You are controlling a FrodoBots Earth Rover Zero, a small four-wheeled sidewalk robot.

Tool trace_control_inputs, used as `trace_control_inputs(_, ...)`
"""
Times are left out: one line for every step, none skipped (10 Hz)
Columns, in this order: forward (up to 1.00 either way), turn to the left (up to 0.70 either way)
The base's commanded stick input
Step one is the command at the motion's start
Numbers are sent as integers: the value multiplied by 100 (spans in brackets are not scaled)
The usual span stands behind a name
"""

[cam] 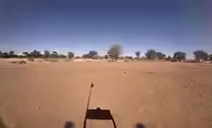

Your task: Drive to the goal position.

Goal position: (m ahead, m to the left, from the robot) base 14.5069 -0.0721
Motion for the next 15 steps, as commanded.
trace_control_inputs(50,0)
trace_control_inputs(50,0)
trace_control_inputs(50,0)
trace_control_inputs(50,0)
trace_control_inputs(50,0)
trace_control_inputs(50,0)
trace_control_inputs(50,0)
trace_control_inputs(50,0)
trace_control_inputs(50,0)
trace_control_inputs(50,0)
trace_control_inputs(50,0)
trace_control_inputs(50,0)
trace_control_inputs(50,0)
trace_control_inputs(50,0)
trace_control_inputs(50,0)
